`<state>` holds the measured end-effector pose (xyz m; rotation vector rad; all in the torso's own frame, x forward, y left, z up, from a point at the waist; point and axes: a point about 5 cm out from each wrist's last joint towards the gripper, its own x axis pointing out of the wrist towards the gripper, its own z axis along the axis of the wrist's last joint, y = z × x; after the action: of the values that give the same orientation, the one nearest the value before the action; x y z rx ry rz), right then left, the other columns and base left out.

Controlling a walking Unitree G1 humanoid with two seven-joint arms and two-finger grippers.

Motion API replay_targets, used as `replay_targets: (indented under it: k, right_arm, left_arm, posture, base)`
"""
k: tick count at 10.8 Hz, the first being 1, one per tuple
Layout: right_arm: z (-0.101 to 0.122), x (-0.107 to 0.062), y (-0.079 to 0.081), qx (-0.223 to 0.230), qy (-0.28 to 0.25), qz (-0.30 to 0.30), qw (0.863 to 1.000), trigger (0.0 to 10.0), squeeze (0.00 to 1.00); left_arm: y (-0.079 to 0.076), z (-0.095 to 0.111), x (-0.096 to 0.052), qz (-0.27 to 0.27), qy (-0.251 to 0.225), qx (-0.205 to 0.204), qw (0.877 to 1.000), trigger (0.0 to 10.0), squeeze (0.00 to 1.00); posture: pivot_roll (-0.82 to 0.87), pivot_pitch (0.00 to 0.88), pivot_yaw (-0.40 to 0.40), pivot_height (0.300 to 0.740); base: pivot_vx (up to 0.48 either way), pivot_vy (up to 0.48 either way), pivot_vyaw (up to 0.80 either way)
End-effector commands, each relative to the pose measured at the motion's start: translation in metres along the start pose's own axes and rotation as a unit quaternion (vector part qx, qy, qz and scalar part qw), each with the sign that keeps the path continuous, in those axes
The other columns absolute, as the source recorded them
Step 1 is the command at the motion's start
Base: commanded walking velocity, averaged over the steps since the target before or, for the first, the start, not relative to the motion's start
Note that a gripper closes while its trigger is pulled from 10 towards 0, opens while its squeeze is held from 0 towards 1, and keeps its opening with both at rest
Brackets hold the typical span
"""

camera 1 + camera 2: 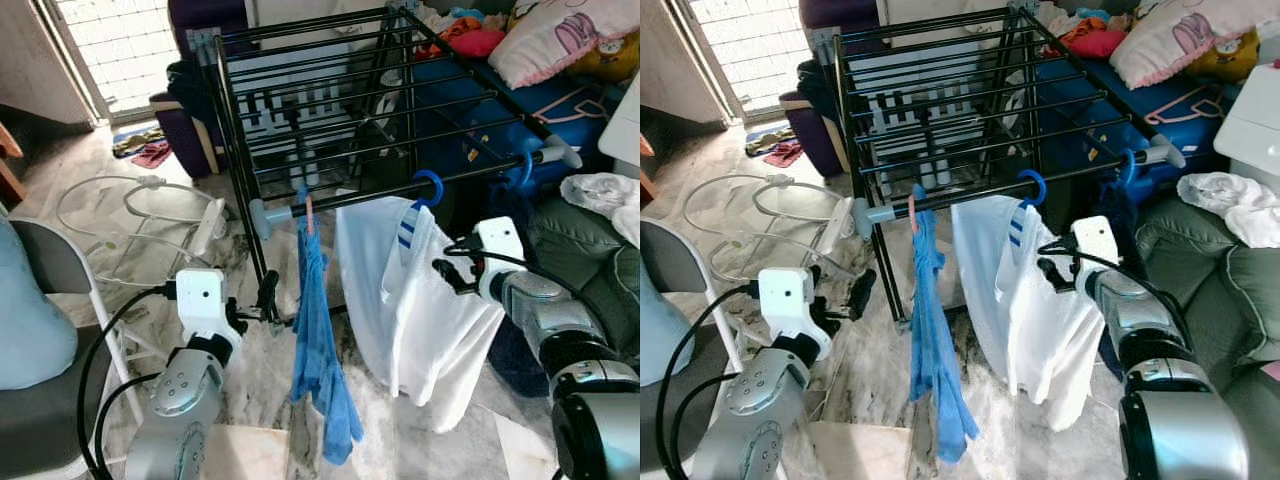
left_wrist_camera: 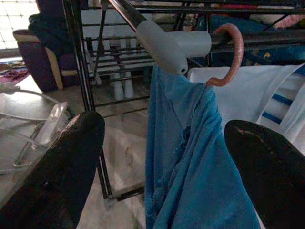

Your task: Hang hanger

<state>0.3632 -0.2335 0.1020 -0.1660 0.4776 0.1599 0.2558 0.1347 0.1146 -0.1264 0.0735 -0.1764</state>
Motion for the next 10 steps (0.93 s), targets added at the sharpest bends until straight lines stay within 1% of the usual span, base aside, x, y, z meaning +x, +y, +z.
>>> replay_targets:
  k: [1, 2, 3, 4, 5, 7, 8, 9, 10]
  right_arm:
    - [0.007, 0.002, 0.003, 0.003, -0.005, 0.014, 1.0, 10.0, 0.0]
    - [0.004, 0.003, 0.006, 0.001, 0.0, 0.022, 1.0, 10.0, 0.0]
    - [0.003, 0.003, 0.007, 0.024, 0.001, 0.032, 0.999, 10.0, 0.0]
    - [0.003, 0.003, 0.009, 0.029, 0.0, 0.044, 0.999, 10.0, 0.0]
    - [0.004, 0.003, 0.01, 0.025, -0.002, 0.047, 0.999, 10.0, 0.0]
    - [0.005, 0.003, 0.004, 0.009, -0.005, 0.021, 1.0, 10.0, 0.0]
    - [0.008, 0.003, 0.005, 0.006, -0.015, 0.018, 1.0, 10.0, 0.0]
    - [0.016, 0.004, 0.006, -0.017, -0.024, 0.021, 0.999, 10.0, 0.0]
    - [0.02, 0.004, 0.004, -0.018, -0.028, 0.012, 0.999, 10.0, 0.0]
  left_arm:
    - [0.004, -0.003, -0.001, 0.008, 0.012, 0.01, 1.0, 10.0, 0.0]
    - [0.004, -0.003, -0.001, 0.006, 0.013, 0.01, 1.0, 10.0, 0.0]
    - [0.005, -0.003, -0.001, 0.006, 0.014, 0.011, 1.0, 10.0, 0.0]
    - [0.005, -0.003, -0.001, 0.006, 0.015, 0.013, 1.0, 10.0, 0.0]
    - [0.005, -0.003, -0.001, 0.007, 0.015, 0.013, 1.0, 10.0, 0.0]
    - [0.005, -0.004, -0.002, 0.006, 0.017, 0.013, 1.0, 10.0, 0.0]
    - [0.005, -0.004, -0.001, 0.006, 0.018, 0.013, 1.0, 10.0, 0.0]
    - [0.005, -0.004, -0.001, 0.004, 0.02, 0.015, 1.0, 10.0, 0.0]
    - [0.006, -0.004, -0.001, 0.003, 0.02, 0.017, 1.0, 10.0, 0.0]
  posture:
    - [-0.08, 0.0, 0.086, 0.74]
    - [-0.08, 0.0, 0.091, 0.74]
    - [-0.07, 0.0, 0.092, 0.74]
    - [-0.07, 0.0, 0.092, 0.74]
    - [-0.07, 0.0, 0.091, 0.74]
    - [-0.07, 0.0, 0.092, 0.74]
    - [-0.08, 0.0, 0.093, 0.74]
    - [-0.08, 0.0, 0.098, 0.74]
    - [-0.07, 0.0, 0.098, 0.74]
  base:
    - [0.0, 0.0, 0.0]
    - [0.0, 0.0, 0.0]
    - [0.0, 0.0, 0.0]
    - [0.0, 0.0, 0.0]
    - [0.0, 0.0, 0.0]
    - [0.0, 0.0, 0.0]
    - [0.0, 0.0, 0.0]
    - [0.0, 0.0, 0.0]
    - [0.0, 0.0, 0.0]
